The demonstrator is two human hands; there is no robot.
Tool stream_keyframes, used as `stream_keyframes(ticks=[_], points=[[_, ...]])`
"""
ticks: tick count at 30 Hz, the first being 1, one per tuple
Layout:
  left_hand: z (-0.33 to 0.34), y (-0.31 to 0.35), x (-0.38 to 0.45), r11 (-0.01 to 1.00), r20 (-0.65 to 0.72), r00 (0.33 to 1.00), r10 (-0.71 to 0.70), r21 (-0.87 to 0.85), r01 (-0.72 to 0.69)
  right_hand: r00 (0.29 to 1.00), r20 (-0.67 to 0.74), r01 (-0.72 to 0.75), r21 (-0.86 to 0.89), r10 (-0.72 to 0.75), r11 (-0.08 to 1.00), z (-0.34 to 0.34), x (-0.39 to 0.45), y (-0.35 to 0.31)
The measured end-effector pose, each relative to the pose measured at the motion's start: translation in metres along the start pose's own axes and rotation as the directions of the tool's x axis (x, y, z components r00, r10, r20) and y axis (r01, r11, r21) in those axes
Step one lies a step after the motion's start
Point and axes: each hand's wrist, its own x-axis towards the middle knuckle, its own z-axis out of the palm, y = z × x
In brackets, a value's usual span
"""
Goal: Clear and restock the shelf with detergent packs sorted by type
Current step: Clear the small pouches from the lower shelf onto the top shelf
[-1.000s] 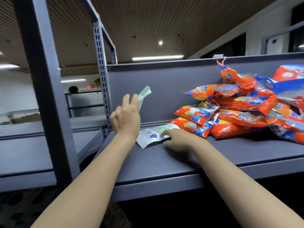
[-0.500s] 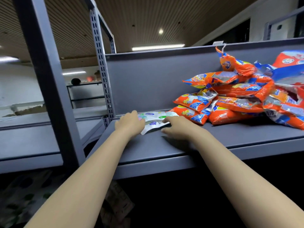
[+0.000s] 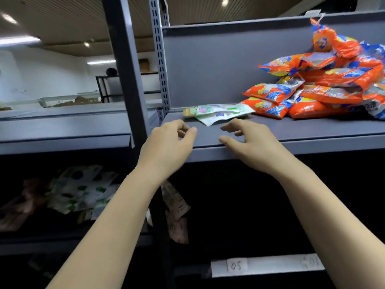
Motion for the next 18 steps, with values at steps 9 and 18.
stream_keyframes(ticks=[9, 18], points=[[-0.053, -0.085, -0.062, 0.976, 0.016, 0.983, -0.182, 0.123, 0.179, 0.966, 0.245, 0.060, 0.120, -0.088, 0.991, 0.047, -0.043, -0.073], [-0.088, -0.211, -0.061, 0.859, 0.055, 0.908, -0.415, 0.354, 0.371, 0.853, 0.510, 0.055, 0.130, -0.114, 0.990, 0.145, -0.053, -0.131]])
